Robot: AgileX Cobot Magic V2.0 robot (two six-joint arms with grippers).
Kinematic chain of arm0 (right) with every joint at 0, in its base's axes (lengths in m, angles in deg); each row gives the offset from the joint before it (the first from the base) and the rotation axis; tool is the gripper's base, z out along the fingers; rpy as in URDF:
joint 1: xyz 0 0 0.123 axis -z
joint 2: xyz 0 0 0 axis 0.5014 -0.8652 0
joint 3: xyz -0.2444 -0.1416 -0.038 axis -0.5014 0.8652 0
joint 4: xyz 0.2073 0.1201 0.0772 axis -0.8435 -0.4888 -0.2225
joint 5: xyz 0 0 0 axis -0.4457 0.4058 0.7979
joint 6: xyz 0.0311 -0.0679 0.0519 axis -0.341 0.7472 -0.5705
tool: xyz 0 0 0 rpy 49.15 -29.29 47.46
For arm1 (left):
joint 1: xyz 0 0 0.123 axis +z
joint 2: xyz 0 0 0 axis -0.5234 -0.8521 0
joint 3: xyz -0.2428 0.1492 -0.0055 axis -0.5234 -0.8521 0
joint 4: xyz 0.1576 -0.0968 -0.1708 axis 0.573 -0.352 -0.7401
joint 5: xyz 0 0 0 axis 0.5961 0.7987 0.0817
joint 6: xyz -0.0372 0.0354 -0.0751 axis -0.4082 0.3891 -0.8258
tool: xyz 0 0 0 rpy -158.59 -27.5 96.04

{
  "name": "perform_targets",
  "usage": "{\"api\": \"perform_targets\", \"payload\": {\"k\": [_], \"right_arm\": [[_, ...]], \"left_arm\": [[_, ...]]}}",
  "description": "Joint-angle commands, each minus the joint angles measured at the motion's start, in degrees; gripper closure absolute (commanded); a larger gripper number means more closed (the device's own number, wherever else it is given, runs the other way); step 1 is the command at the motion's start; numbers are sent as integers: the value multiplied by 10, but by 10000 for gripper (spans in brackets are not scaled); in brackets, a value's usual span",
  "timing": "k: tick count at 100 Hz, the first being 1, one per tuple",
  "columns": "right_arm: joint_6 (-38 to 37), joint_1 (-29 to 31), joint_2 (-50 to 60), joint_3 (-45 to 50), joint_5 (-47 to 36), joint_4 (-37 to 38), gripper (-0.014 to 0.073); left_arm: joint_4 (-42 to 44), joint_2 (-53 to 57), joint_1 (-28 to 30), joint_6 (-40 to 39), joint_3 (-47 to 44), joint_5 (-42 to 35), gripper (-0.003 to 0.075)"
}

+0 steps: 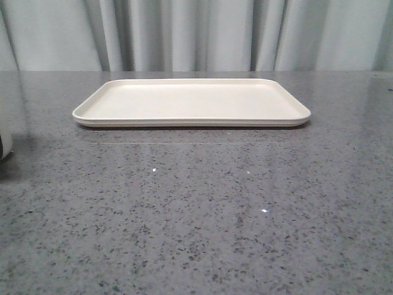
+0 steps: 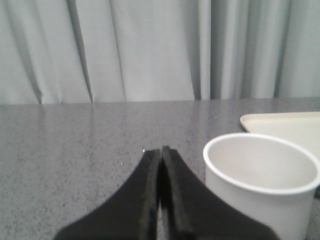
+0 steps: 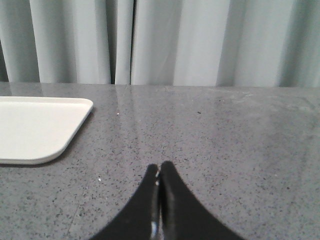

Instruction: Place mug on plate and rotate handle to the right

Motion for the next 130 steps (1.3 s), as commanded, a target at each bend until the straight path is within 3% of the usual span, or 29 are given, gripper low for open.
{"api": "perform_targets", "payload": {"k": [1, 37, 51, 87, 97, 116, 130], "right_arm": [[1, 4, -33, -58, -13, 5, 653], [1, 4, -166, -190, 73, -2, 653], [1, 4, -188, -196, 59, -49, 653], [1, 4, -188, -194, 103, -45, 653], [1, 4, -188, -194, 103, -45, 653], [1, 4, -188, -194, 104, -45, 653], [1, 4, -188, -194, 103, -45, 653]], "left_arm": [[-7, -31, 2, -1, 46, -37, 739], [-7, -133, 1, -1, 134, 19, 739], [-7, -144, 1, -1, 136, 18, 739], [-8, -178, 1, -2, 155, 60, 729], [-8, -208, 1, -2, 176, 75, 636], [-13, -272, 1, -2, 228, 105, 351], [-37, -324, 1, -2, 276, 148, 304]]}}
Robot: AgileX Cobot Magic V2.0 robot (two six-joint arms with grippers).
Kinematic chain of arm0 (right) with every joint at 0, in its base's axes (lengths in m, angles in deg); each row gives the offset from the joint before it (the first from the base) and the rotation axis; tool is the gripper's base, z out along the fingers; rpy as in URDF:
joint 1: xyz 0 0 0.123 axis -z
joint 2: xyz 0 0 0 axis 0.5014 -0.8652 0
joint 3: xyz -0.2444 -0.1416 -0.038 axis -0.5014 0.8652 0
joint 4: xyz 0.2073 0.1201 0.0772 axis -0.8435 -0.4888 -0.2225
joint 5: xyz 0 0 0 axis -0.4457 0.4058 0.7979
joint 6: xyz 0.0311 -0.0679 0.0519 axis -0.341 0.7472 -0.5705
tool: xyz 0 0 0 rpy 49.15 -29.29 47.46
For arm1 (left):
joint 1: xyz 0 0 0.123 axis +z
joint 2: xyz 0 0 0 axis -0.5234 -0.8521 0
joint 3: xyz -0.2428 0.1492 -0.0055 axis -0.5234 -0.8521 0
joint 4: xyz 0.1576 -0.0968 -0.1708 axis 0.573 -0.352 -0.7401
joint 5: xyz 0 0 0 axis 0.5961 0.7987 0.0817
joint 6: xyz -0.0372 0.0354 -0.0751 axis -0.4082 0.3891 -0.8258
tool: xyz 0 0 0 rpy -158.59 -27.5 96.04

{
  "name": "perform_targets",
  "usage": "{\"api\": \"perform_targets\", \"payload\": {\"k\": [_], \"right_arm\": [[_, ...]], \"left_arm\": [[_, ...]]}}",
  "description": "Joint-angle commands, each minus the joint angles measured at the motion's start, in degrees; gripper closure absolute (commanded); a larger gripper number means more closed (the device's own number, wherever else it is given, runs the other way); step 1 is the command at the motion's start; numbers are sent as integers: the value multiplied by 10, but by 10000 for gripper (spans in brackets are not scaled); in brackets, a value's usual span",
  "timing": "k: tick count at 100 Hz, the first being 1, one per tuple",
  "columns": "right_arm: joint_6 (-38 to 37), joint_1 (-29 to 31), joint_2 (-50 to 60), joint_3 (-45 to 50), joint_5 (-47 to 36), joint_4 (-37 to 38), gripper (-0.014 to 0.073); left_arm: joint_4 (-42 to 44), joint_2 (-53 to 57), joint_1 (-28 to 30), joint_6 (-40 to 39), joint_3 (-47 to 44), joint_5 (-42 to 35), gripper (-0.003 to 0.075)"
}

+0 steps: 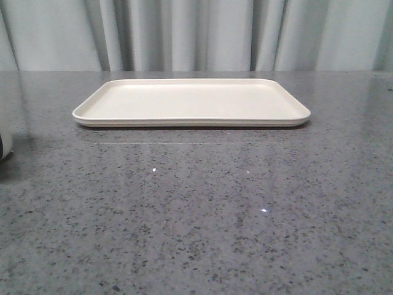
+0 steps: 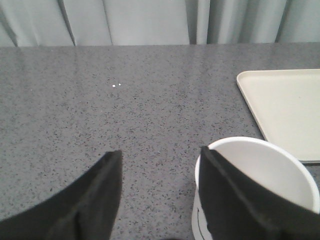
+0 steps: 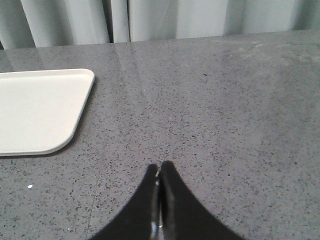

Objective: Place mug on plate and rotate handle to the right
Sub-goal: 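Grip the mug rim with the left gripper and lift it toward the tray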

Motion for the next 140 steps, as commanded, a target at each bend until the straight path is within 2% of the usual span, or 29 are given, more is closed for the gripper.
{"api": "perform_targets", "payload": {"k": [1, 28, 47, 72, 104, 113, 140], "right_arm": [[3, 4, -9, -20, -41, 3, 653], [3, 4, -9, -20, -40, 3, 653], [3, 4, -9, -20, -40, 3, 653], [3, 4, -9, -20, -40, 3, 653], [3, 4, -9, -20, -42, 3, 653], [3, 4, -9, -20, -42, 3, 653], [3, 4, -9, -20, -42, 3, 653]], "left_arm": [[-21, -37, 1, -2, 48, -7, 304], [-31, -161, 1, -1, 156, 119, 304], [-53, -243, 1, 15, 203, 174, 305], [-102, -319, 1, 45, 218, 201, 307], [-106, -370, 1, 45, 218, 206, 322], [-108, -375, 1, 45, 218, 207, 381], [-138, -376, 1, 45, 222, 202, 704]]}}
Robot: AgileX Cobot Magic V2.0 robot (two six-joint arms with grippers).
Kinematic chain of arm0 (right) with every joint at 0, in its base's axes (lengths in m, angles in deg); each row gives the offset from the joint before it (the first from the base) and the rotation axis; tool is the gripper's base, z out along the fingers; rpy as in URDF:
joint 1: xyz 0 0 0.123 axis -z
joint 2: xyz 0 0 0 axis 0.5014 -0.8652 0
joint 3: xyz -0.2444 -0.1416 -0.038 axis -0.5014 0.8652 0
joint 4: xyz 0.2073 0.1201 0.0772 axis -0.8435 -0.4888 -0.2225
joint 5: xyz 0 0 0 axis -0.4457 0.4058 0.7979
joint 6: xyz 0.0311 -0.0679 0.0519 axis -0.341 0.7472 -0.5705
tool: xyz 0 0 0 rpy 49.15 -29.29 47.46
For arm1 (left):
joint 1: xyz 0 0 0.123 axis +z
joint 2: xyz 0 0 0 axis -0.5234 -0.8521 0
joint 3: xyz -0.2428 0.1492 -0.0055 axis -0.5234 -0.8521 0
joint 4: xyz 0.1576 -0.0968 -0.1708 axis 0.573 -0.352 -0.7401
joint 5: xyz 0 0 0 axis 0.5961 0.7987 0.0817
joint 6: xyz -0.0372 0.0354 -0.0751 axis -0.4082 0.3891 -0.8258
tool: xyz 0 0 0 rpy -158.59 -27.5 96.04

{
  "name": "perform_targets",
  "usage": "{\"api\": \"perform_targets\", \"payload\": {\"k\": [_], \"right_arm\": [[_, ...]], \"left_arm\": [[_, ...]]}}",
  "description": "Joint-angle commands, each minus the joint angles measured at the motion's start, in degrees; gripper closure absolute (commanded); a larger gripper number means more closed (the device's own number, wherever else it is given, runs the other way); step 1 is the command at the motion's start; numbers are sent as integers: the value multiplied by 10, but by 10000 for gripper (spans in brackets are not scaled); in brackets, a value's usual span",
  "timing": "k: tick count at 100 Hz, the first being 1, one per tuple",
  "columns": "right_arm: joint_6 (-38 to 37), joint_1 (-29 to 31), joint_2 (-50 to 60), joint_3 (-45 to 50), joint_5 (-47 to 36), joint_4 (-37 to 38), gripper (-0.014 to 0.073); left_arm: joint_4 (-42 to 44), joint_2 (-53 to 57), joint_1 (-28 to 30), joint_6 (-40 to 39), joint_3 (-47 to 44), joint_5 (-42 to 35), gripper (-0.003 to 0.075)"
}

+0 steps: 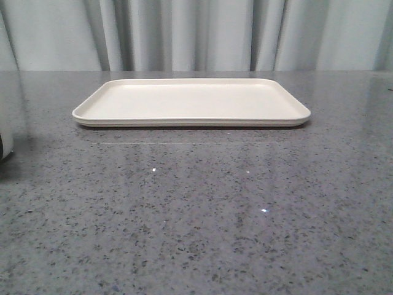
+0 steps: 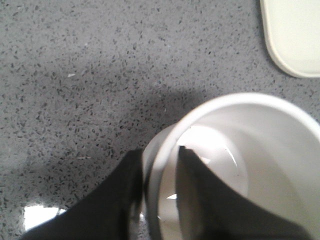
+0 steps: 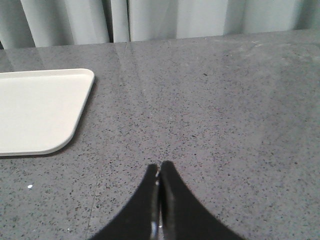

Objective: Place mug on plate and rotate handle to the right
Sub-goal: 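Grip the mug rim with the left gripper and lift it toward the tray, then lower the held mug onto the tray and open the left gripper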

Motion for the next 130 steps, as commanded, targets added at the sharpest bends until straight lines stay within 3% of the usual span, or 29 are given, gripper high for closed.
{"api": "perform_targets", "payload": {"k": [1, 4, 48, 103, 130], "right_arm": [[3, 4, -9, -20, -43, 3, 653], [3, 4, -9, -20, -43, 3, 653], [3, 4, -9, -20, -43, 3, 653], [3, 4, -9, -20, -42, 3, 653], [3, 4, -9, -20, -42, 3, 653]], "left_arm": [[-23, 9, 1, 0, 19, -26, 712], [-24, 9, 1, 0, 19, -26, 739], [-59, 0, -12, -2, 79, -26, 739], [-39, -223, -206, -50, 344, -30, 739], [-15, -315, -243, -51, 434, -17, 739]]}}
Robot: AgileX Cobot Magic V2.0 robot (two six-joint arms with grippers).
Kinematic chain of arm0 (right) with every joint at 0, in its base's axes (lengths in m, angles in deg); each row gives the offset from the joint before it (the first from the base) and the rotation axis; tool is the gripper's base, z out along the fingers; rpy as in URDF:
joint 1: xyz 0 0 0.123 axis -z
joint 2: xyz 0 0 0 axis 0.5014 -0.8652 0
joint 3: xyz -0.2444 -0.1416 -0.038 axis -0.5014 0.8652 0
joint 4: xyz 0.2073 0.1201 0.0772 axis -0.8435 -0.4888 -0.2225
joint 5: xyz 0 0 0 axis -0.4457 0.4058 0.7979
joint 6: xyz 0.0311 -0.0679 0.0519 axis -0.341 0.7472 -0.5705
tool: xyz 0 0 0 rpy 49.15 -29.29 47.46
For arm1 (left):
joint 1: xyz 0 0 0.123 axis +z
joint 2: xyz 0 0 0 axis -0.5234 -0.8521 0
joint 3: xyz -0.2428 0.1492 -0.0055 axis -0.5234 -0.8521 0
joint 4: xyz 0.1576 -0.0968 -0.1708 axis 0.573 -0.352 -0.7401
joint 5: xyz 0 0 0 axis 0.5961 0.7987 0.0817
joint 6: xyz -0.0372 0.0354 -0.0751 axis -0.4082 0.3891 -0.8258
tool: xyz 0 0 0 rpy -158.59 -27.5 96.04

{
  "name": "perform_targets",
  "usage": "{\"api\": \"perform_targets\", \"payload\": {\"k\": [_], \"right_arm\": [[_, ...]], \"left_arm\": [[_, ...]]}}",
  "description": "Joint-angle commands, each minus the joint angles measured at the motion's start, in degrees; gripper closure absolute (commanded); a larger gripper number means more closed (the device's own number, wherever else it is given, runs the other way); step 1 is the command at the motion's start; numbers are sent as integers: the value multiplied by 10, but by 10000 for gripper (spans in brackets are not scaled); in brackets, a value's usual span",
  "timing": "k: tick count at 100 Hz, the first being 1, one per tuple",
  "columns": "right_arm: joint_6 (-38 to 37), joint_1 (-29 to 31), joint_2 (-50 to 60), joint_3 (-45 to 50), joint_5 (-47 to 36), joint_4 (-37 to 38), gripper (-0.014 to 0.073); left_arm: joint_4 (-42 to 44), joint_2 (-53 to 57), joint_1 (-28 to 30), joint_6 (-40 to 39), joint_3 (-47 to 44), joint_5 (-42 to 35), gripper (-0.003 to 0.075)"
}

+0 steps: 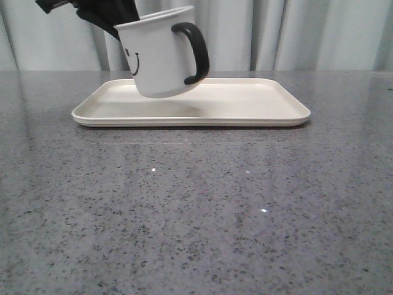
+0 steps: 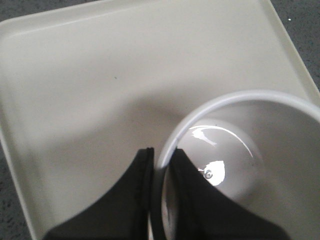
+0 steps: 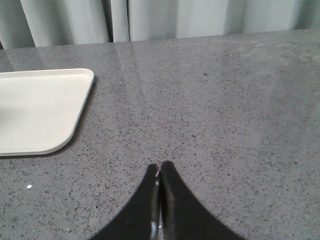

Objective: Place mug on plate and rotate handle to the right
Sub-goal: 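Lower the held mug onto the tray and open the left gripper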

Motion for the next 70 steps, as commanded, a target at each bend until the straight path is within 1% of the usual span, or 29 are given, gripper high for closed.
{"api": "perform_targets", "payload": {"k": [1, 25, 59, 65, 70], "right_arm": [[3, 4, -9, -20, -42, 3, 653], [3, 4, -9, -20, -42, 3, 653], [3, 4, -9, -20, -42, 3, 653], [3, 4, -9, -20, -42, 3, 653], [3, 4, -9, -20, -42, 3, 653]], "left_arm": [[-3, 9, -9, -7, 39, -22, 739], [-4, -26, -13, -7, 49, -30, 739], [11, -28, -16, -7, 49, -67, 736], [11, -28, -16, -7, 49, -75, 716], [10, -28, -16, -7, 49, -77, 673]]}}
